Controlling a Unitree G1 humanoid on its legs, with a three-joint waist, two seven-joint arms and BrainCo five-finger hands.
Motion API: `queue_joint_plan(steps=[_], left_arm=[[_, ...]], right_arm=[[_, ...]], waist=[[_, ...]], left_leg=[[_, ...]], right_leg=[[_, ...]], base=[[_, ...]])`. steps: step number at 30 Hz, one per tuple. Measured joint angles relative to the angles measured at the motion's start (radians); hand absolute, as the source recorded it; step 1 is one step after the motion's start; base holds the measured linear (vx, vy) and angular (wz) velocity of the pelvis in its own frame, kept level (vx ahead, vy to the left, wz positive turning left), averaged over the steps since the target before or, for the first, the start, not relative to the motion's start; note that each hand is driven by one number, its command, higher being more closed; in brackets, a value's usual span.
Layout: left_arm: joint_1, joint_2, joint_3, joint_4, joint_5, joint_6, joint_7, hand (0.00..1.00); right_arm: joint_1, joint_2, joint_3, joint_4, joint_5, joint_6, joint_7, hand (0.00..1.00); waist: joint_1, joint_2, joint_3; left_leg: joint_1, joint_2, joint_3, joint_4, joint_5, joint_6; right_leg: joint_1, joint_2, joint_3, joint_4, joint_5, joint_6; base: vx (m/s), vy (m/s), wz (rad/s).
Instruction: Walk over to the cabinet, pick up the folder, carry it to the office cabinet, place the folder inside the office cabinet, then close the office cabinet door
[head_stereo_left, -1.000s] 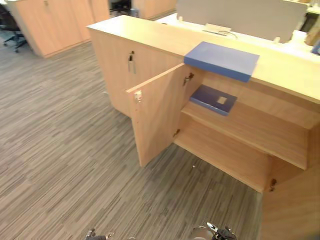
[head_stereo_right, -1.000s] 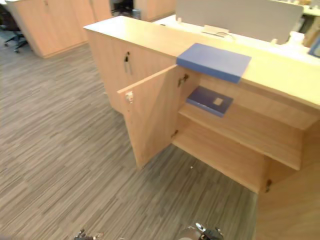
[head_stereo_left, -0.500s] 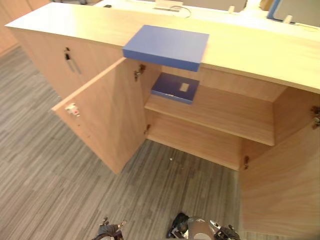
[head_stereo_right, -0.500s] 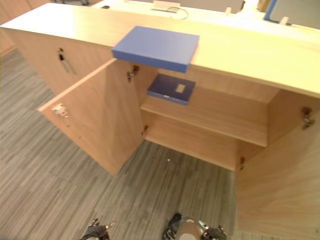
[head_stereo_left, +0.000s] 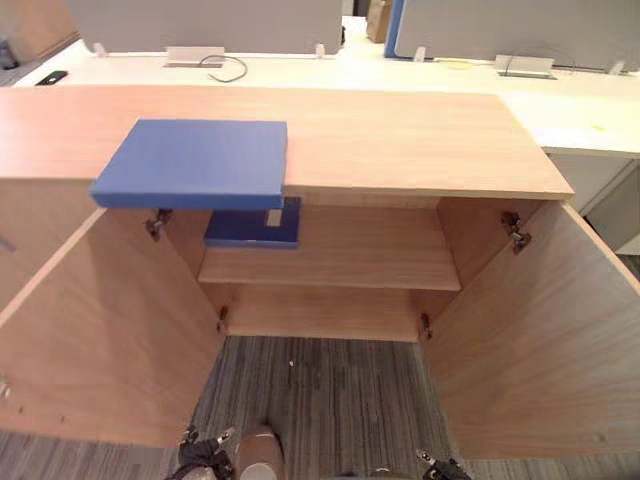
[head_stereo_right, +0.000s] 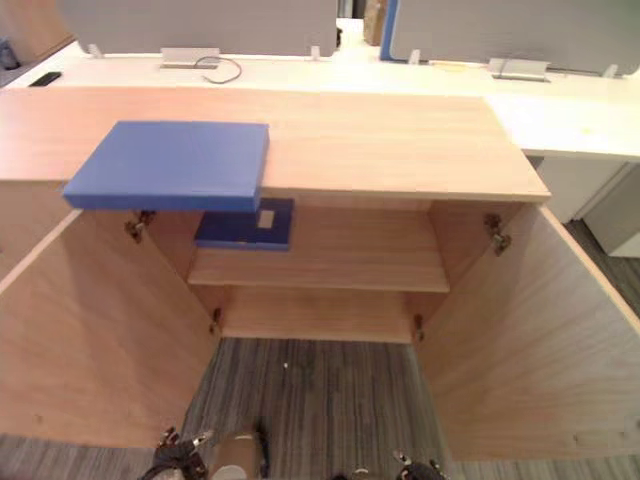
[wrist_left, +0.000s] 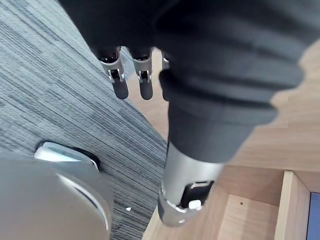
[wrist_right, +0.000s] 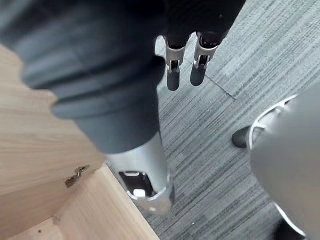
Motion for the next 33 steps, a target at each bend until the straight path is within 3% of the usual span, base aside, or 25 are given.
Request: queue_joint_plan(steps=[2,5,8,10,12,13,14,15,17,19,20,21,24,26,29,33], left_arm=[[-0.006,0.005,-0.001,0.003,0.001,0.004,-0.002,0.00],[-0.010,0.017,-0.011,0.009,0.010,0.006,-0.005,0.00],[-0.006,0.038,-0.053,0.038,0.018,0.009,-0.010,0.00],[0.008,0.041,-0.068,0.038,0.018,0.010,-0.012,0.00],[0.019,0.045,-0.104,0.038,0.019,0.012,-0.014,0.00],[0.019,0.045,-0.115,0.039,0.020,0.012,-0.016,0.00],[0.019,0.046,-0.129,0.039,0.024,0.013,-0.017,0.00],[0.019,0.048,-0.137,0.040,0.042,0.013,-0.017,0.00],[0.019,0.051,-0.141,0.048,0.048,0.013,-0.017,0.00],[0.016,0.060,-0.148,0.046,0.047,0.010,-0.017,0.00],[0.012,0.055,-0.162,0.051,0.047,0.009,-0.017,0.00],[0.016,0.038,-0.169,0.050,0.045,0.006,-0.017,0.00],[0.032,0.026,-0.179,0.026,-0.005,-0.005,-0.023,0.00],[0.046,0.029,-0.189,0.013,-0.125,-0.017,-0.066,0.00],[0.068,0.055,-0.253,-0.012,-0.289,-0.007,-0.149,0.00],[0.162,0.092,-0.389,-0.239,-0.556,0.034,-0.288,0.00]], right_arm=[[0.010,0.011,0.011,-0.015,-0.025,0.000,0.001,0.00],[-0.002,0.032,0.008,-0.019,-0.030,0.007,0.003,0.00],[-0.006,0.039,0.004,-0.019,-0.066,0.008,0.010,0.00],[-0.009,0.033,0.004,-0.017,-0.070,0.009,0.013,0.00],[0.003,0.028,0.004,-0.018,-0.097,0.010,0.013,0.00],[0.004,0.026,0.004,-0.018,-0.103,0.010,0.013,0.00],[0.004,0.021,0.013,-0.019,-0.104,0.010,0.013,0.00],[0.003,0.013,0.029,-0.020,-0.104,0.011,0.014,0.00],[0.007,0.008,0.045,-0.021,-0.104,0.010,0.014,0.00],[0.015,0.013,0.052,-0.019,-0.104,0.010,0.013,0.00],[0.020,0.011,0.051,-0.011,-0.103,0.011,0.013,0.00],[0.019,-0.001,0.051,-0.007,-0.103,0.010,0.012,0.00],[0.022,-0.003,0.052,-0.008,-0.103,0.010,0.012,0.00],[0.031,-0.001,0.053,-0.008,-0.103,0.010,0.014,0.00],[0.037,-0.002,0.055,-0.011,-0.105,0.011,0.033,0.00],[0.049,-0.001,0.133,-0.042,-0.106,0.022,0.082,0.00]], waist=[[-0.005,-0.012,-0.010],[0.000,-0.047,-0.030],[0.002,-0.050,-0.051],[0.000,-0.043,-0.054],[-0.007,-0.037,-0.058],[-0.012,-0.037,-0.058],[-0.013,-0.036,-0.059],[-0.023,-0.029,-0.060],[-0.041,-0.026,-0.058],[-0.039,-0.053,-0.064],[-0.039,-0.048,-0.068],[-0.040,-0.022,-0.075],[-0.040,-0.010,-0.086],[-0.032,-0.015,-0.092],[-0.030,-0.016,-0.092],[-0.023,-0.025,-0.098]], left_leg=[[0.029,-0.033,0.027,-0.004,0.072,0.024],[0.070,-0.077,0.090,-0.024,0.046,0.056],[0.160,-0.111,0.130,-0.086,0.037,0.069],[0.244,-0.124,0.141,-0.145,0.035,0.073],[0.352,-0.136,0.142,-0.233,0.031,0.080],[0.369,-0.139,0.141,-0.252,0.028,0.085],[0.380,-0.142,0.139,-0.273,0.029,0.088],[0.376,-0.135,0.131,-0.273,0.030,0.087],[0.365,-0.120,0.105,-0.264,0.032,0.083],[0.357,-0.137,0.080,-0.265,0.036,0.060],[0.359,-0.140,0.056,-0.284,0.042,0.042],[0.358,-0.120,0.043,-0.313,0.060,0.034],[0.356,-0.089,0.002,-0.357,0.087,0.016],[0.336,-0.072,-0.031,-0.382,0.107,-0.004],[0.324,-0.074,-0.055,-0.391,0.114,-0.005],[0.325,-0.095,-0.071,-0.390,0.115,-0.004]], right_leg=[[0.028,-0.042,0.018,-0.001,-0.018,0.040],[0.031,-0.110,0.020,0.005,0.017,0.083],[0.038,-0.154,0.021,0.048,0.040,0.083],[0.013,-0.186,0.018,0.183,0.041,0.083],[-0.067,-0.255,0.004,0.465,0.055,0.057],[-0.087,-0.274,-0.008,0.523,0.049,0.054],[-0.127,-0.296,-0.022,0.591,0.002,0.051],[-0.166,-0.295,-0.023,0.594,-0.055,0.060],[-0.183,-0.265,0.000,0.472,-0.090,0.065],[-0.182,-0.236,0.060,0.261,-0.008,0.073],[-0.146,-0.224,0.060,0.203,-0.027,0.100],[-0.124,-0.197,0.038,0.140,-0.010,0.102],[-0.087,-0.149,-0.009,0.059,0.016,0.088],[-0.071,-0.118,-0.046,-0.001,0.041,0.079],[-0.051,-0.106,-0.071,-0.035,0.056,0.080],[-0.017,-0.121,-0.101,-0.077,0.082,0.089]], base=[[0.41,0.284,-0.26],[0.44,0.298,-0.33],[0.27,0.185,-0.42],[0.16,0.111,-0.35],[0.17,0.134,-0.13],[0.11,0.073,-0.02],[0.08,0.019,0.06],[0.06,-0.007,0.13],[0.06,-0.115,0.34],[0.04,-0.223,0.36],[0.05,-0.272,0.30],[0.06,-0.261,0.32],[0.03,-0.153,0.36],[0.02,-0.142,0.40],[0.05,-0.018,0.29],[0.03,0.087,0.17]])
